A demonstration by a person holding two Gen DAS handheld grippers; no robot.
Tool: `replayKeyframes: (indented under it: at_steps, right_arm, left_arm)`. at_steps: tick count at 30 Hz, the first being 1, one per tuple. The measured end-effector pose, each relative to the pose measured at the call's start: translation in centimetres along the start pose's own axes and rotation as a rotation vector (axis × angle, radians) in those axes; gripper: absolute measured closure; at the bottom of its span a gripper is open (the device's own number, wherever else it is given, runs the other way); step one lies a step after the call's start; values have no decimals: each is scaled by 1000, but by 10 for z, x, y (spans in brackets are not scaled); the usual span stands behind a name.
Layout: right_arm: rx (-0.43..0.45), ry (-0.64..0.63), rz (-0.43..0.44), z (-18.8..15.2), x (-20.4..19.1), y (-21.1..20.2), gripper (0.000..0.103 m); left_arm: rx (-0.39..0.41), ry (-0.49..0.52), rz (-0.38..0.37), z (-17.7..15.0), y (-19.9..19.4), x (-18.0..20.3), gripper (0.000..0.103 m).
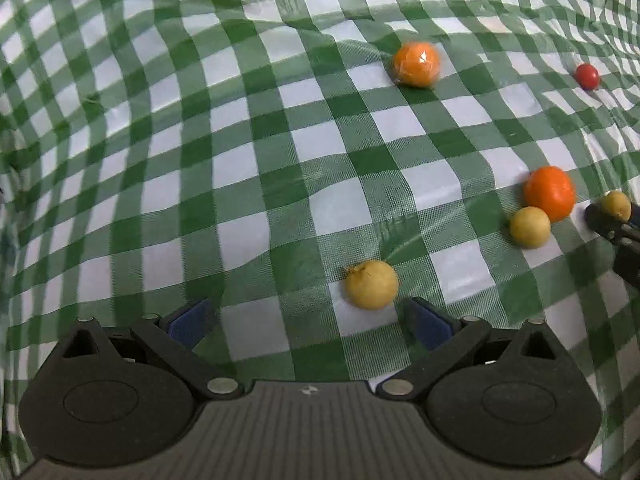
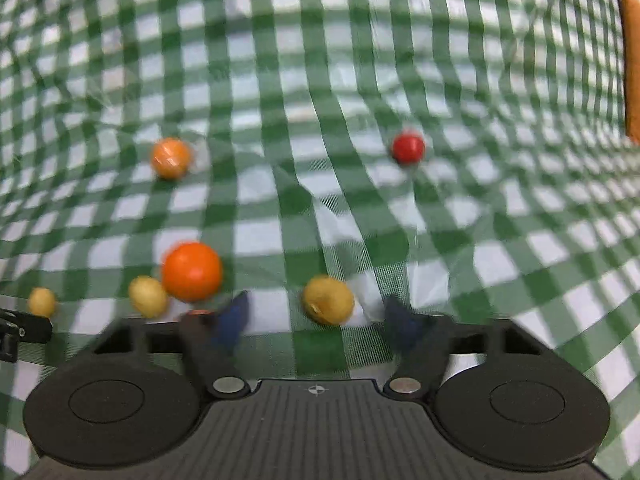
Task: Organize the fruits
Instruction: 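Grasp a yellow plum with the left tool while the right tool grasps another yellow plum, then carry both yellow plums to the blue plate and open both tools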
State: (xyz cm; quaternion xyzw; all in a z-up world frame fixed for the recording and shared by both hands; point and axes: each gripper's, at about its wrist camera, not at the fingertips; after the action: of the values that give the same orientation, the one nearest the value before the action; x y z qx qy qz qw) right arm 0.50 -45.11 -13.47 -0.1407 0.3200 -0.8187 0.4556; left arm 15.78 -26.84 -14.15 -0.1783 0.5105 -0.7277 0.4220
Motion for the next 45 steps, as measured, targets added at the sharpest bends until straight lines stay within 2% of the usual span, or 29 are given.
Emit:
replayKeyframes:
  at_steps: [1,2,3,4,6,10,13,20,24,36,45]
  right_arm:
    - [8,-4,-4,-2,0,0,49]
    - [19,-11,-10,-4,0,-1,62]
    - [23,-14,-19,-4,0,-1,69]
    - [18,-10,-21,-3,1,-1,74]
    - [-7,10,-31,-1,3,-3,74]
    - [-62,56,-31,4,4,-14,74]
    - [-72,38,-16,6,0,-30,74]
    - [-84,10,55,3,-20,-93,74]
    - [-93,-10,95,-3,-33,-131,74]
    - [-87,-40,190,-37,-78,-242,74]
    - [-77,-119,268,-70,-127,-313,74]
  left_arm:
    - [24,-4,-9,-1,-2,-1,13]
    - [43,8,-28,-2,-5,-1,25]
    - [51,24,-68,-2,-8,-1,60]
    - [50,37,-85,-2,-11,1,74]
    - [74,63,-55,-5,-18,5,74]
    - [80,80,-79,-15,-37,7,74]
    - [79,76,-93,-26,-57,5,74]
    - [62,63,-106,-59,-114,-8,74]
    - [78,41,-110,-81,-149,-21,74]
    - [126,-13,-108,-165,-248,-64,74]
    - [153,-86,-90,-236,-300,-108,74]
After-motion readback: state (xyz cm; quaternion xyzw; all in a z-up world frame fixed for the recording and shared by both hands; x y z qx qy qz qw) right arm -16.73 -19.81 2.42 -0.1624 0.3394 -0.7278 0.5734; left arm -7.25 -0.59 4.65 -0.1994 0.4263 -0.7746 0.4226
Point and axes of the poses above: each gripper's, at about its wrist camera, not at the fingertips, and y roughly the way its jaws point, x to its right, z to its top, and after that the axes turned 2 degrees about -x, right-handed
